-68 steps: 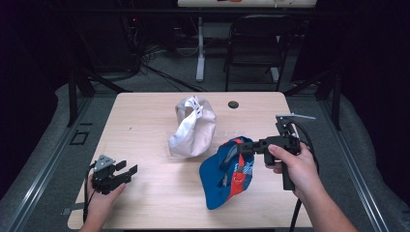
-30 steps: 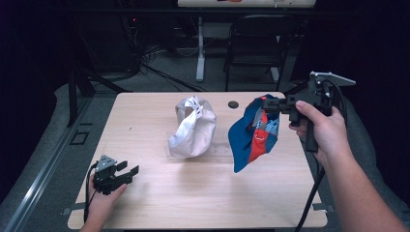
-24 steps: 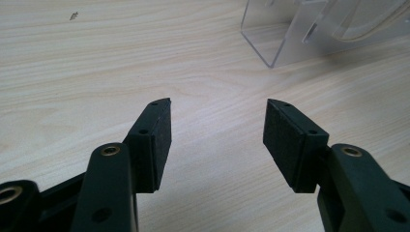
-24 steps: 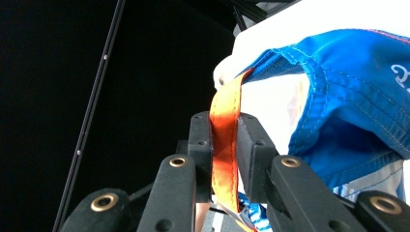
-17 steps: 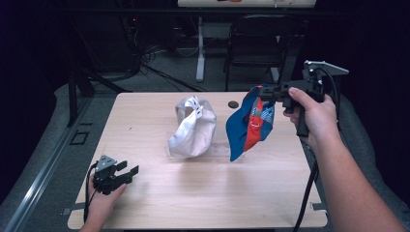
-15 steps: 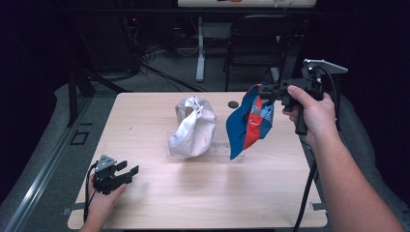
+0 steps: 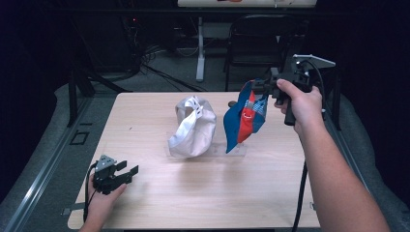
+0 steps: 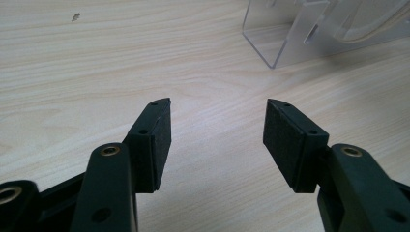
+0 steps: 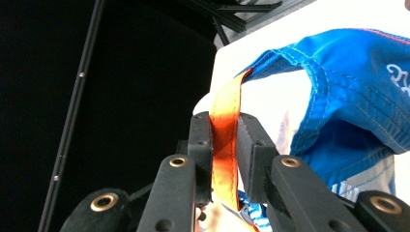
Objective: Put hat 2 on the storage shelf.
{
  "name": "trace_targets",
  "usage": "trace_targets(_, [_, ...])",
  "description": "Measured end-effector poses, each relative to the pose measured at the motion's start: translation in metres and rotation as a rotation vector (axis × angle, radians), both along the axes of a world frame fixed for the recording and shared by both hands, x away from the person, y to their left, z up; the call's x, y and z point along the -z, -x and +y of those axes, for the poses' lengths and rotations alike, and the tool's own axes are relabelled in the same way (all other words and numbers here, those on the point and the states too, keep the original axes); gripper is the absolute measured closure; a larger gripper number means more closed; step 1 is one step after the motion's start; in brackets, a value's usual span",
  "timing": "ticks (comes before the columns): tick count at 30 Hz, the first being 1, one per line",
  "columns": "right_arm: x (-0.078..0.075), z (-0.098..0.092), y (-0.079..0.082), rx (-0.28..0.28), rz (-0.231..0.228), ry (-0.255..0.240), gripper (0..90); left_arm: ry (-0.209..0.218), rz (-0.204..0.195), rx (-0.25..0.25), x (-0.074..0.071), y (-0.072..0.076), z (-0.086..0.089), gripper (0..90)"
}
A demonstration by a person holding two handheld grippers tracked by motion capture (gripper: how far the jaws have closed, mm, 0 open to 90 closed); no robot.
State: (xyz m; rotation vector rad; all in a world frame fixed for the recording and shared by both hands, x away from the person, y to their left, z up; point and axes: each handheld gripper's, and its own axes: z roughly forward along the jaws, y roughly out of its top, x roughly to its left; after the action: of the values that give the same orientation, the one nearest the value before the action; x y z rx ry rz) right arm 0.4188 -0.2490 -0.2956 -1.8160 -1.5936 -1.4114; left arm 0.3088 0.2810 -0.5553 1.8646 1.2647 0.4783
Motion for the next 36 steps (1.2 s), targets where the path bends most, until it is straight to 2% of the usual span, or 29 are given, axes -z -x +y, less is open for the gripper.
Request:
trace_targets(10, [0.007,0.007,-0.014,0.023,0.007,0.009,77.8,0.006,0.003,-0.007,0.001,-0.001,0.002,44.2])
trace_targets(11, [0.007,0.007,-0.015,0.018,0.014,0.014,77.9,-0.002,0.012,-0.001,0.000,-0.001,0.002,44.2])
trace_targets(17, [0.015,0.015,-0.019,0.016,0.027,0.015,77.8,-0.003,0.013,-0.001,0.001,-0.002,0.002,44.2])
trace_targets(18, [0.016,0.017,-0.020,0.003,0.027,0.024,77.8,-0.003,0.014,-0.001,0.001,-0.002,0.002,44.2])
trace_targets(23, [0.019,0.023,-0.019,-0.003,0.022,0.042,77.8,0.005,-0.003,-0.007,0.001,-0.001,0.001,44.2])
trace_targets(25, [0.021,0.024,-0.019,-0.003,0.028,0.037,77.7,0.004,-0.004,-0.009,0.002,-0.001,0.001,44.2])
trace_targets(29, [0.032,0.025,-0.019,-0.006,0.045,0.060,77.7,-0.001,-0.001,-0.006,0.002,0.000,0.002,44.2])
trace_targets(36, [0.048,0.025,-0.019,-0.015,0.066,0.053,77.6,0.000,-0.002,-0.011,0.001,0.000,0.002,44.2])
